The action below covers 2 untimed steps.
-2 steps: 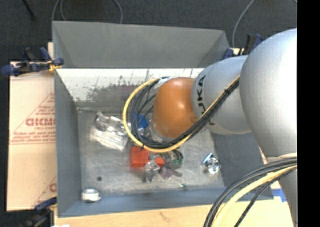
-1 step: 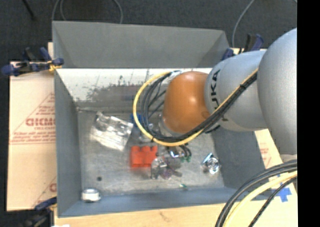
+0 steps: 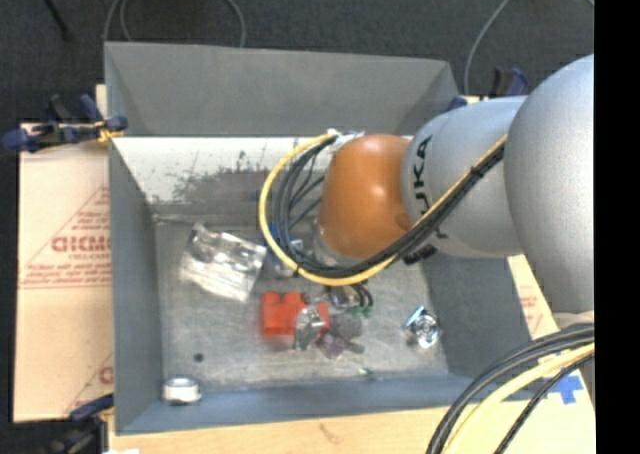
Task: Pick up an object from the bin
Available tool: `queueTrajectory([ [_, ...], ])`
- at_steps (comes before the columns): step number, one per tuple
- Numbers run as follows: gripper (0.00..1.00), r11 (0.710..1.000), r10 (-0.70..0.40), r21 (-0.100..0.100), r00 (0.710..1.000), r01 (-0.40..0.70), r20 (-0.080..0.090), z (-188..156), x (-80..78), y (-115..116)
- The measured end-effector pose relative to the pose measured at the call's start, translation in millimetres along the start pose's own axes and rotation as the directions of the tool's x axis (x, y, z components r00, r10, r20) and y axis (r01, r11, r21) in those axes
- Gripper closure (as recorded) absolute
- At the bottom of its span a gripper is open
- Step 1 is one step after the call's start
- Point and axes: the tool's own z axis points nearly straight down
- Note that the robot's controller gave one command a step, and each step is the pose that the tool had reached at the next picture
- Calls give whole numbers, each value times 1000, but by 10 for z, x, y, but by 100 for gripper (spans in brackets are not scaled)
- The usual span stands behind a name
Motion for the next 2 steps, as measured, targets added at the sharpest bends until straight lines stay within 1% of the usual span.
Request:
queueTrajectory([
  [1,0,997,77,-2,997,-77,-4,301,-90,-117],
  [2,0,969,248,-4,969,-248,12,282,57,-68],
])
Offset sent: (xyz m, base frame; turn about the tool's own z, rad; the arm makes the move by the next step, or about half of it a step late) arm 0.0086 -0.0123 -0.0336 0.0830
